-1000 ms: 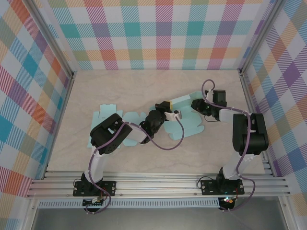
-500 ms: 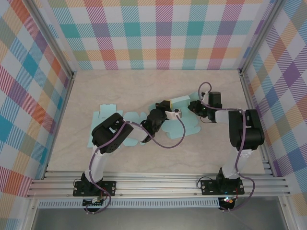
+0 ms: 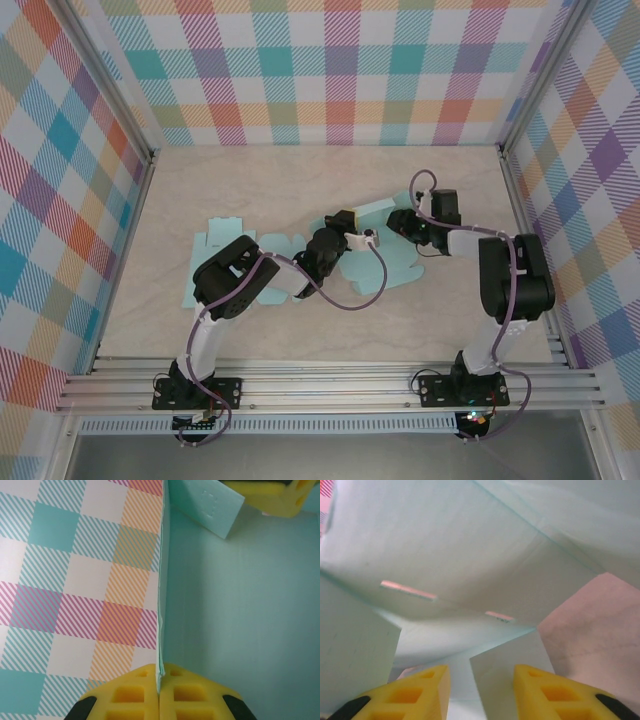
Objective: Fold the paper box
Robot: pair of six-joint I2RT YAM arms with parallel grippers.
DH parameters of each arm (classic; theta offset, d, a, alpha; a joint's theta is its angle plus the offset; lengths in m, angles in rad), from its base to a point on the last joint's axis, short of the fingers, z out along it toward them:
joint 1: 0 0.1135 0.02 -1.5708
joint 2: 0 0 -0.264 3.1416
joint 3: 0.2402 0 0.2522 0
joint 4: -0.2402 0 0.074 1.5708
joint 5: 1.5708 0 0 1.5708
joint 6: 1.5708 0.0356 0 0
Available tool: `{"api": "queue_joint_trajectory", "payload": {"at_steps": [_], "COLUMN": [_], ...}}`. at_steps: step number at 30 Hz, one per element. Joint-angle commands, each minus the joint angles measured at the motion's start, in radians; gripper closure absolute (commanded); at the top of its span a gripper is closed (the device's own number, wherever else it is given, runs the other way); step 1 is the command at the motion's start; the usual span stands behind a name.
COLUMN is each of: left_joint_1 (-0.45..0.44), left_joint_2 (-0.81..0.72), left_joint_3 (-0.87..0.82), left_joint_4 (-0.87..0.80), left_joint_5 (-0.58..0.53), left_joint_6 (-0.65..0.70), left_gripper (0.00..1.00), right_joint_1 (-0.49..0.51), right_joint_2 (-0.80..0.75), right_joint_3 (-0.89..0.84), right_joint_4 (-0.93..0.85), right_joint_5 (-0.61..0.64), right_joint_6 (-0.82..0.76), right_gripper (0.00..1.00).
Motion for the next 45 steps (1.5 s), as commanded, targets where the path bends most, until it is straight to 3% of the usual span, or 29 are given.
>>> {"api": "queue_joint_trajectory", "payload": {"at_steps": [1, 9, 14, 21, 28, 32, 45], "left_joint_1": [0.015, 0.017, 0.016, 0.016, 0.016, 0.018, 0.031], "left_joint_2": [0.017, 0.081, 0.101, 0.101, 0.116, 0.137, 0.156], "left_joint_3": [0.017, 0.035, 0.041, 0.03, 0.036, 0.051, 0.061], "left_joint_4": [0.061, 0.133, 0.157, 0.169, 0.169, 0.17, 0.187], "left_joint_5": [0.038, 0.066, 0.085, 0.093, 0.087, 0.078, 0.073], "left_joint_6": [0.063, 0.18, 0.209, 0.222, 0.228, 0.244, 0.267], "left_gripper": [1.0, 1.0, 1.0, 1.0, 1.0, 1.0, 1.0], "right_joint_1": [-0.014, -0.134, -0.216, -0.282, -0.269, -0.232, -0.21], "right_joint_2": [-0.092, -0.237, -0.225, 0.068, 0.359, 0.366, 0.174], "right_joint_3": [-0.016, -0.008, 0.074, 0.362, 0.606, 0.592, 0.314], "right_joint_4": [-0.147, -0.281, -0.323, -0.387, -0.39, -0.401, -0.271], "right_joint_5": [0.042, 0.035, 0.035, -0.025, -0.196, -0.206, -0.297], "right_joint_6": [-0.092, -0.152, -0.159, -0.189, -0.176, -0.215, -0.256], "right_gripper": [0.59, 0.54, 0.54, 0.62, 0.64, 0.64, 0.62]}}
